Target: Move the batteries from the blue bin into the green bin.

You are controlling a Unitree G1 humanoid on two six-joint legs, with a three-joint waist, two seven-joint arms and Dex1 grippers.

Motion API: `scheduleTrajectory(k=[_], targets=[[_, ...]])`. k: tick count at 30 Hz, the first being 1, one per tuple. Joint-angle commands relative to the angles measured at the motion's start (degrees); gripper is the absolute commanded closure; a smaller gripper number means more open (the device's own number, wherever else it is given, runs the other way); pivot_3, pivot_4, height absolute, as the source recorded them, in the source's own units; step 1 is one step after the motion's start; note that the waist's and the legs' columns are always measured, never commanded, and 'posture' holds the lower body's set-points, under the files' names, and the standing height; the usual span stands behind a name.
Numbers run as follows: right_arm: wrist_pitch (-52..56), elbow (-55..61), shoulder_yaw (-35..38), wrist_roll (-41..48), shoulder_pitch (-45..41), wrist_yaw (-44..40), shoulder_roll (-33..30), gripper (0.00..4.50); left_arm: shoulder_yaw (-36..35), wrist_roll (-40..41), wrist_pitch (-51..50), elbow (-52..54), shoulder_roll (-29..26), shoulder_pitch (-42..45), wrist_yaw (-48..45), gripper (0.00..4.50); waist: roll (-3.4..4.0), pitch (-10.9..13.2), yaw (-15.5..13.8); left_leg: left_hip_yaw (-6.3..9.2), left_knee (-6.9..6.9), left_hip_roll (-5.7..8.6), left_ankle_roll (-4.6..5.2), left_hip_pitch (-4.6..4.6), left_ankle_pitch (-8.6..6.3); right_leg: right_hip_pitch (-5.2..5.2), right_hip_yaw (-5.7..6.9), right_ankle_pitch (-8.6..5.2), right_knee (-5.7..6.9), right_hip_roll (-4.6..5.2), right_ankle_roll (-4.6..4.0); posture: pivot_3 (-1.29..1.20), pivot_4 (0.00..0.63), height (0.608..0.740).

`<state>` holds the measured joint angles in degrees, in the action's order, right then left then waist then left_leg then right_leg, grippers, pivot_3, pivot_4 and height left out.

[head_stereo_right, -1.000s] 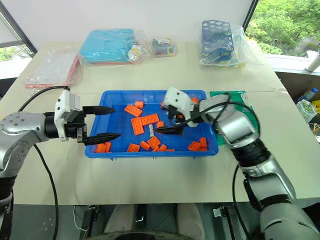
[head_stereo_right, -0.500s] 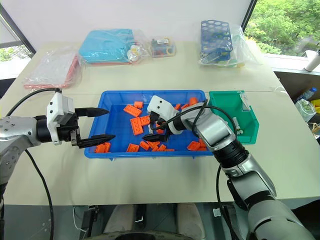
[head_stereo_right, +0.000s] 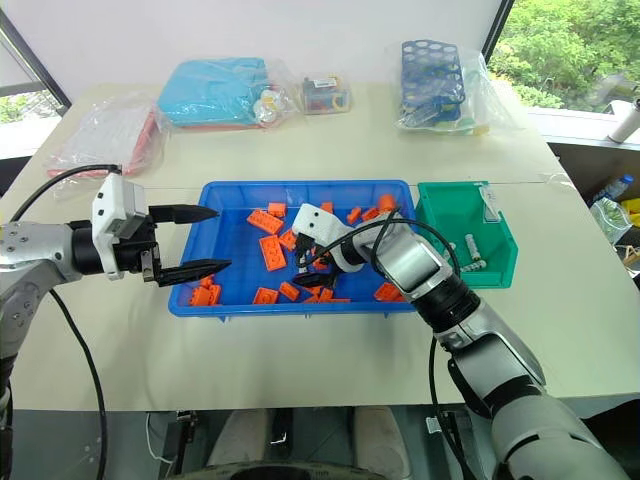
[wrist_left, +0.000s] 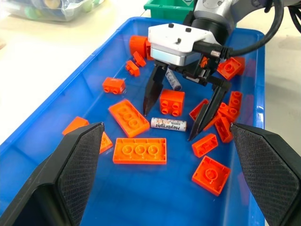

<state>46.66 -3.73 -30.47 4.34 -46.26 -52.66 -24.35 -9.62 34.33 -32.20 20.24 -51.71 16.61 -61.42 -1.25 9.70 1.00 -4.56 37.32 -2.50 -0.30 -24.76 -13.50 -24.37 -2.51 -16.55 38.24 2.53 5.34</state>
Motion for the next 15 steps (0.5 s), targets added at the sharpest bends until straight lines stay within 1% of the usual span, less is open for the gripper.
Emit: scheduleTrajectory(k=[1,5,6,8,10,11,15], targets=[[-1.3,-0.9,-0.6,-1.6,-0.7,-0.8,-0.8,0.06,-0.1,-0.2,0.9,0.2,-0.3,0.7,-0.2,0.00,0.00,0.0,-0.1,0.00,0.00,0.00,0.00,0.00,0.00,0.00,0.00,0.00,0.00,0.00,0.00,0.00,0.150,0.739],[-3.4,-2.2,-0.8,-2.8,-0.9,-1.6,-0.8,0.06,-0.1,-0.4,1.1,0.2,-0.1,0.5,-0.1,0.00,0.00,0.0,-0.1,0.00,0.00,0.00,0.00,0.00,0.00,0.00,0.00,0.00,0.00,0.00,0.00,0.00,0.150,0.739],[-3.7,-2.3,-0.8,-3.0,-0.9,-1.8,-0.7,0.28,-0.1,-0.4,1.2,0.2,-0.1,0.5,0.0,0.00,0.00,0.0,-0.1,0.00,0.00,0.00,0.00,0.00,0.00,0.00,0.00,0.00,0.00,0.00,0.00,0.00,0.150,0.739],[-4.1,-2.6,-0.5,-3.1,-1.1,-1.9,-0.2,0.86,0.0,-0.5,1.3,0.0,0.1,0.7,0.2,0.00,0.00,0.0,0.0,0.00,0.00,0.00,0.00,0.00,0.00,0.00,0.00,0.00,0.00,0.00,0.00,0.00,0.150,0.739],[-4.2,-2.7,-0.1,-3.1,-1.3,-1.7,0.3,1.79,0.0,-0.6,1.4,0.0,0.2,0.8,0.3,0.00,0.00,0.0,0.0,0.00,0.00,-0.01,0.00,0.00,0.00,0.00,0.00,0.00,0.00,0.00,0.00,0.00,0.150,0.739],[-4.0,-2.5,0.2,-2.8,-1.4,-1.7,0.6,2.11,0.0,-0.6,1.4,0.0,0.3,0.8,0.4,0.00,0.00,0.0,0.0,0.00,0.00,-0.01,0.00,0.00,0.00,0.00,0.00,0.00,0.00,0.00,0.00,0.00,0.150,0.739],[-3.7,-1.9,0.8,-2.6,-1.3,-2.1,0.7,2.11,0.0,-0.8,1.6,-0.1,0.4,0.9,0.4,0.00,0.00,0.0,0.0,0.00,0.00,-0.02,0.00,0.00,0.00,0.00,0.00,0.00,0.00,0.00,0.00,0.00,0.150,0.739]])
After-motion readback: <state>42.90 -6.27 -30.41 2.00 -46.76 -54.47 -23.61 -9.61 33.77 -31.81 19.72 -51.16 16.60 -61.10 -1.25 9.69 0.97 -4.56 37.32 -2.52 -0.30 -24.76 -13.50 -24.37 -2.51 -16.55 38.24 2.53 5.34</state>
